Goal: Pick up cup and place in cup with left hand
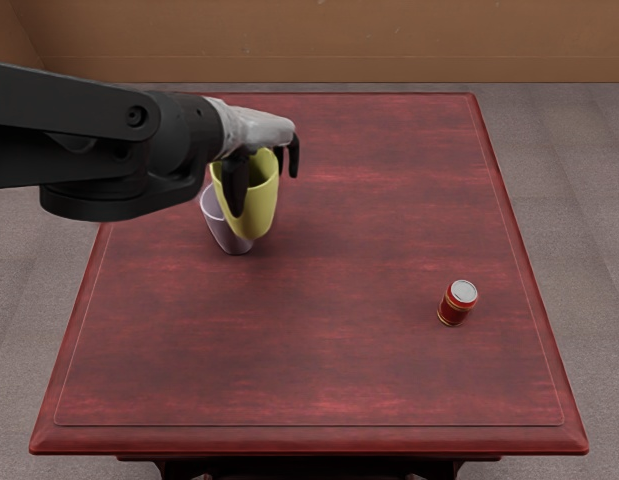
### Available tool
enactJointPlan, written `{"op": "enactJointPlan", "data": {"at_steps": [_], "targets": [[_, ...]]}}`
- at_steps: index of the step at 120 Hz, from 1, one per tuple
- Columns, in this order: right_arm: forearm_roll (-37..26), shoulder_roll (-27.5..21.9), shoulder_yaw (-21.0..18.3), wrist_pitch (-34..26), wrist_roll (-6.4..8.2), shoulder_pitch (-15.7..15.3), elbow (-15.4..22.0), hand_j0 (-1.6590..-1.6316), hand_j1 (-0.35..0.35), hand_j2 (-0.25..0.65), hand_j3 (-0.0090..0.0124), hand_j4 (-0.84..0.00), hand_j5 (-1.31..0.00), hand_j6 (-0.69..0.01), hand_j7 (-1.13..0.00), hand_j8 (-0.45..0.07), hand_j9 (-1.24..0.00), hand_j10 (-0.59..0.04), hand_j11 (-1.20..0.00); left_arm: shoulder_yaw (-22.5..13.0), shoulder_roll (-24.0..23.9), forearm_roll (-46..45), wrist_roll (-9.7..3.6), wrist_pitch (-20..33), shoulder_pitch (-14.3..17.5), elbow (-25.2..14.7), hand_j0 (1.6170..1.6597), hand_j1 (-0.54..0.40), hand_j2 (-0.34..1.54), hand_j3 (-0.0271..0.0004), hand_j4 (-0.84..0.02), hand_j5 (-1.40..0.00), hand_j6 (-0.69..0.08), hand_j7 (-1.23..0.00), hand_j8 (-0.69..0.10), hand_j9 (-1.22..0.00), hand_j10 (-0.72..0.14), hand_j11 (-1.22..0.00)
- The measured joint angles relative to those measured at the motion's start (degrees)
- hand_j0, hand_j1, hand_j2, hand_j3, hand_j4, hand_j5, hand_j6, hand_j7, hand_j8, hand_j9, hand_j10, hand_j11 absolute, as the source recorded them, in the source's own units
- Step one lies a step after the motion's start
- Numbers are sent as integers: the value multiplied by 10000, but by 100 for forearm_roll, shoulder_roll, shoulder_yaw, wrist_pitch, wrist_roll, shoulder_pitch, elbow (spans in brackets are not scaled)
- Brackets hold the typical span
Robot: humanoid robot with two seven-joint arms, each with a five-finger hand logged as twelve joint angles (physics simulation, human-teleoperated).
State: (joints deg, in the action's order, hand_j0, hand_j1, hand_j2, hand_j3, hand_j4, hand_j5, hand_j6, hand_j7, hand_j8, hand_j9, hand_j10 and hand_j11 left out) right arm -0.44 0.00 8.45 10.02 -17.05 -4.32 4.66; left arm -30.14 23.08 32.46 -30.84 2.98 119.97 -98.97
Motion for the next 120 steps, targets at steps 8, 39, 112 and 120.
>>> {"op": "enactJointPlan", "data": {"at_steps": [8, 39, 112, 120], "targets": [[0, 0, 0, 0, 0, -1, 0, -16581, -3491, 0, 0, -4, -1, -7, 0, -5, 0, -4, 0, -13, 109, 10, -1, 3, 0, 5, 16557, -1227, 719, 0, -4343, -5916, -4074, -5939, -2903, -5971, -3381, -5869], [0, 0, 0, 0, 0, -1, 0, -16581, -3491, 0, 0, -4, -1, -7, 0, -5, 0, -4, 0, -50, 369, 65, 6, 23, -43, 42, 16559, -1279, 746, 0, -4330, -5911, -4093, -5907, -2928, -5929, -3367, -5853], [0, 0, 0, 0, 0, -1, 0, -16581, -3491, 0, 0, -4, -1, -6, 0, -5, 0, -4, 0, -42, 645, 464, 15, 215, -443, 283, 16558, -1192, 703, 0, -4358, -5883, -4163, -5892, -3002, -5883, -3430, -5846], [0, 0, 0, 0, 0, 0, 0, -16581, -3491, 0, 0, -4, -1, -6, 0, -5, 0, -3, 0, -29, 624, 469, 15, 258, -466, 286, 16557, -1120, 653, 0, -4332, -5908, -4203, -5895, -3033, -5877, -3473, -5844]]}}
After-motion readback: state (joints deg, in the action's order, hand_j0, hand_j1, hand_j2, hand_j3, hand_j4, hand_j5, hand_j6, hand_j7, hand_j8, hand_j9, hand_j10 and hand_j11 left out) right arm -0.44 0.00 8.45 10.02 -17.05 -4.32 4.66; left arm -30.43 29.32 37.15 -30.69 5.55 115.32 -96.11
